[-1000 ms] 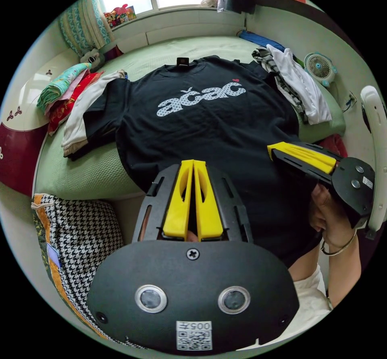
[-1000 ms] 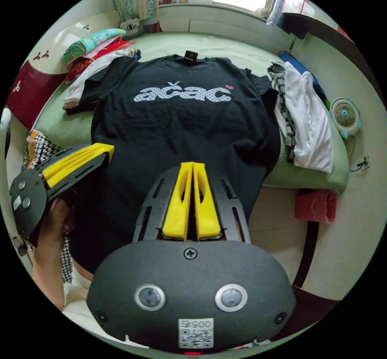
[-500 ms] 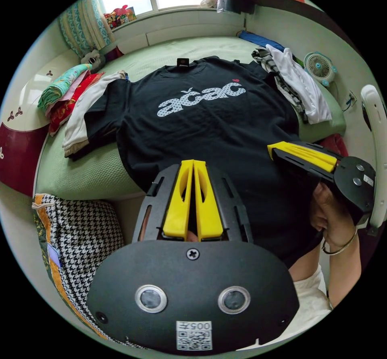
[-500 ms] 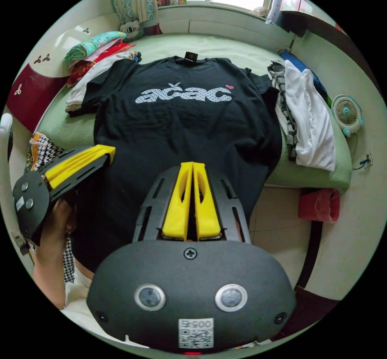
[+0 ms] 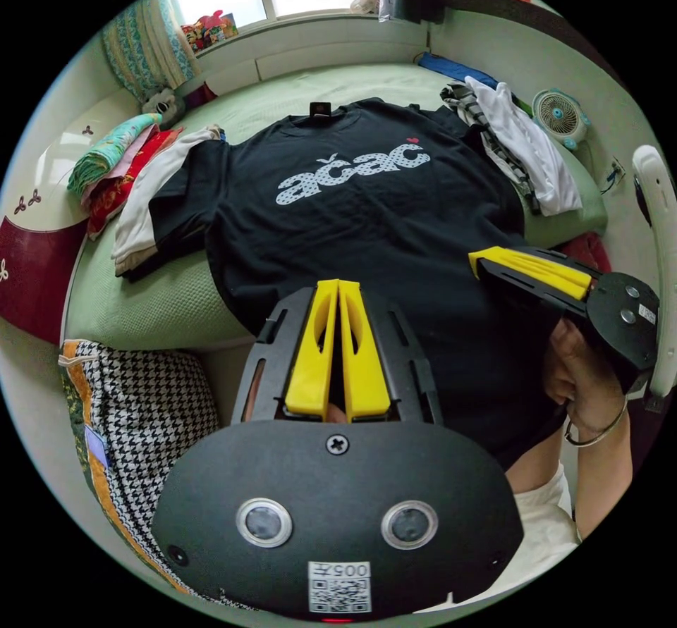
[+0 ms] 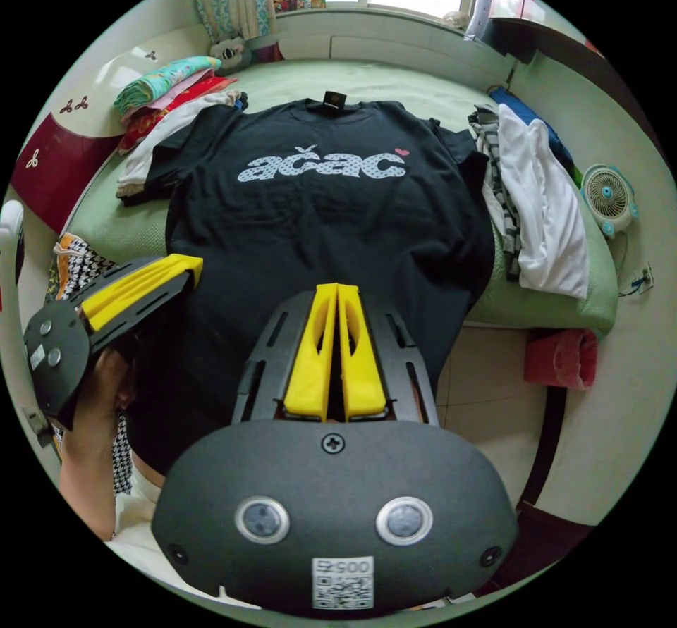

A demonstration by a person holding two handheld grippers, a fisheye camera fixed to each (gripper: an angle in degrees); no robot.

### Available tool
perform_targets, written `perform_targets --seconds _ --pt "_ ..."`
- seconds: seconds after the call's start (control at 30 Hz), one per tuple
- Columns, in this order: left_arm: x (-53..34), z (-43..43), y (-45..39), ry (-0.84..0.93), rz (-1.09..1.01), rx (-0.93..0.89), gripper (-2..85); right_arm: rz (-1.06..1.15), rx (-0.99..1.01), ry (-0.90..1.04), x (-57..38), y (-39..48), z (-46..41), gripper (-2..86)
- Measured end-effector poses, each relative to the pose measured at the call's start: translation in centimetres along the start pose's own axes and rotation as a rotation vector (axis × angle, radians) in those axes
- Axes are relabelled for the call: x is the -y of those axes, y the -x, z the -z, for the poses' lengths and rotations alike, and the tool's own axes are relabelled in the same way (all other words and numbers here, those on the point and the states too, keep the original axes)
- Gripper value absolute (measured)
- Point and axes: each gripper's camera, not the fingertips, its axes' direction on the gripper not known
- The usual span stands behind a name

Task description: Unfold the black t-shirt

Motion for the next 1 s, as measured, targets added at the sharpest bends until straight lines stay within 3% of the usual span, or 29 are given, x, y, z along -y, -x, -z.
perform_targets --seconds 1.0 --pt "-0.7 1.7 7.3 0.005 -0.002 0.001 -0.5 0.002 -0.006 -0.002 3.0 1.5 -2.5 -0.9"
